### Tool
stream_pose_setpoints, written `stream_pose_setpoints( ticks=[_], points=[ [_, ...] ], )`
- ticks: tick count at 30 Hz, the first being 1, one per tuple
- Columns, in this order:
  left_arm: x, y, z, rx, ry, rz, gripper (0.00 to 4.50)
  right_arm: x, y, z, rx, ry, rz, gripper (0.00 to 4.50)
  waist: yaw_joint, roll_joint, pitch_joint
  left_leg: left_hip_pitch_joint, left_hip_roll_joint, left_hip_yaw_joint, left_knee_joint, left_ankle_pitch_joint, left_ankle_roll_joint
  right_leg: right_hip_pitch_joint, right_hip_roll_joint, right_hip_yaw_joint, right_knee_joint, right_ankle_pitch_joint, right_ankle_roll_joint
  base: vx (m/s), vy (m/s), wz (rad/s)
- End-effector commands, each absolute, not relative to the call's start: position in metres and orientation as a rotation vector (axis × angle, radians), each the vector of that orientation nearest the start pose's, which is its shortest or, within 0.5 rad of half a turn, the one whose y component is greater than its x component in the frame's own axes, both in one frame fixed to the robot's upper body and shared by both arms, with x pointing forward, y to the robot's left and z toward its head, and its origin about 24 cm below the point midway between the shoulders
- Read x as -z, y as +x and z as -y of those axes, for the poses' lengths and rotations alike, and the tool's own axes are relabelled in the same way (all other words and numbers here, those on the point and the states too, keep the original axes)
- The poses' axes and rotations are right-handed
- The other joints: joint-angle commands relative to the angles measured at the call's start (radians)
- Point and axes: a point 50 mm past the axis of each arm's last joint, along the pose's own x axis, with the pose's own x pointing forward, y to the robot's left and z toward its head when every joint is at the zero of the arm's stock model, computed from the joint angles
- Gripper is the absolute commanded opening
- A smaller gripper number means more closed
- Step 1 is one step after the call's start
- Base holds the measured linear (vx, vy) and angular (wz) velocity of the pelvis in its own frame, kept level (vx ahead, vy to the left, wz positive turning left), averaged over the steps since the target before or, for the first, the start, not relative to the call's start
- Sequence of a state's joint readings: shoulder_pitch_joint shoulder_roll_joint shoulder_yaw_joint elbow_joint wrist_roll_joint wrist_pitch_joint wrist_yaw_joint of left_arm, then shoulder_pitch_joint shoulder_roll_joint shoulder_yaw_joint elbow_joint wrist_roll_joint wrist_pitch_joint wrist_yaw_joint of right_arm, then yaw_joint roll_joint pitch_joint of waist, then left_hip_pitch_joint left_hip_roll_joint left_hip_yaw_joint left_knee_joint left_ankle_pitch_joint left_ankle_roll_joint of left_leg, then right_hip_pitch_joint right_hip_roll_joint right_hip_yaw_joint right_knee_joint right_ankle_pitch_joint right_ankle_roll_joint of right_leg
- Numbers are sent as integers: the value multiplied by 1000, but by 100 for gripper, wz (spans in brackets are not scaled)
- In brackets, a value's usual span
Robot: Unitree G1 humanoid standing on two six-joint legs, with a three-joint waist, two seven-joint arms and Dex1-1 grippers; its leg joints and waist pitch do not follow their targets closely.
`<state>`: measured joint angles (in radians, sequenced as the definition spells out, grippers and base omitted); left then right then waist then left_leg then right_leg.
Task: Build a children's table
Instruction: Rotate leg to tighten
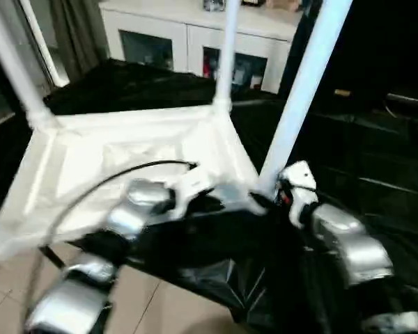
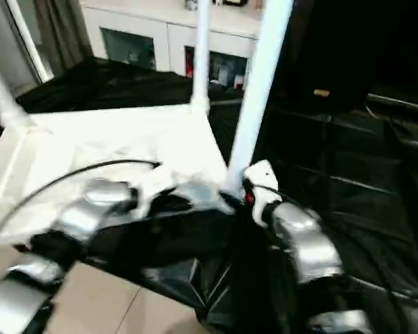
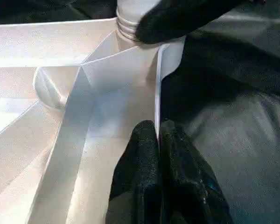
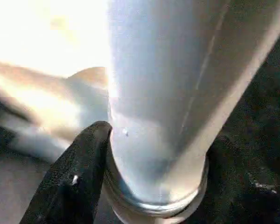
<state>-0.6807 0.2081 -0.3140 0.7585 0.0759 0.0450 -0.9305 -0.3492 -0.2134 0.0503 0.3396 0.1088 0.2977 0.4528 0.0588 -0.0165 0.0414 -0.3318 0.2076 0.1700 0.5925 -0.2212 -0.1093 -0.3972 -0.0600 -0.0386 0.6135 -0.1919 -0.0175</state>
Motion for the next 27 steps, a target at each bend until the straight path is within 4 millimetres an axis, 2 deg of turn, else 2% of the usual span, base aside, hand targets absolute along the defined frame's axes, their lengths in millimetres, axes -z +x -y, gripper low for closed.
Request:
stream_pose_setpoints(
  ticks=[1,6,7,8,12,15,16,17,18,21,27],
  points=[
    [-33,339,-87,1029,436,-428,0,-15,303,137,-429,-32,-414,267,-1,1,-50,-4,13,3,-72,-137,11,46,-62,42,-83,-224,-177,0,0,0],
    [-33,343,-81,1014,478,-433,0,-21,304,117,-438,-20,-359,267,1,4,-47,-6,12,-1,-77,-160,10,48,-64,41,-87,-244,-163,0,0,0],
    [-34,343,-83,1027,497,-427,0,-24,304,116,-460,-13,-342,323,0,2,-47,-5,13,0,-78,-166,11,46,-64,41,-89,-250,-161,0,0,0],
    [-34,342,-84,1038,506,-427,0,-25,303,116,-475,-12,-329,323,1,2,-48,-6,14,-1,-77,-169,13,47,-66,42,-87,-249,-160,0,0,0],
    [-38,341,-92,1078,527,-417,0,-32,302,119,-561,-61,-293,373,-1,-1,-48,-13,14,-3,-78,-156,24,53,-67,41,-85,-230,-157,0,0,0],
    [-39,337,-97,1136,536,-410,0,-38,303,125,-616,-80,-283,392,-9,-1,-50,-19,12,-4,-76,-147,30,56,-67,40,-84,-229,-157,0,0,0],
    [-40,335,-102,1178,549,-399,0,-42,303,131,-656,-117,-283,392,-11,0,-49,-17,12,-3,-75,-141,33,54,-66,41,-84,-214,-163,0,0,0],
    [-40,335,-102,1178,549,-399,0,-42,303,131,-656,-117,-283,411,-14,-1,-50,-20,12,-3,-75,-134,40,57,-66,40,-82,-200,-170,0,0,0],
    [-40,333,-109,1198,552,-407,0,-44,302,141,-713,-211,-284,411,-14,-1,-51,-19,12,-3,-74,-129,40,57,-65,40,-81,-189,-174,0,0,0],
    [-42,324,-120,1299,547,-384,0,-52,300,159,-813,-264,-290,411,-16,0,-54,-22,13,-2,-69,-108,58,62,-66,41,-72,-109,-206,0,0,0],
    [-46,309,-129,1460,490,-383,0,-56,290,167,-971,-275,-324,411,-16,7,-58,-14,21,2,-65,-60,93,58,-63,40,-53,49,-275,0,0,0]
  ],
)
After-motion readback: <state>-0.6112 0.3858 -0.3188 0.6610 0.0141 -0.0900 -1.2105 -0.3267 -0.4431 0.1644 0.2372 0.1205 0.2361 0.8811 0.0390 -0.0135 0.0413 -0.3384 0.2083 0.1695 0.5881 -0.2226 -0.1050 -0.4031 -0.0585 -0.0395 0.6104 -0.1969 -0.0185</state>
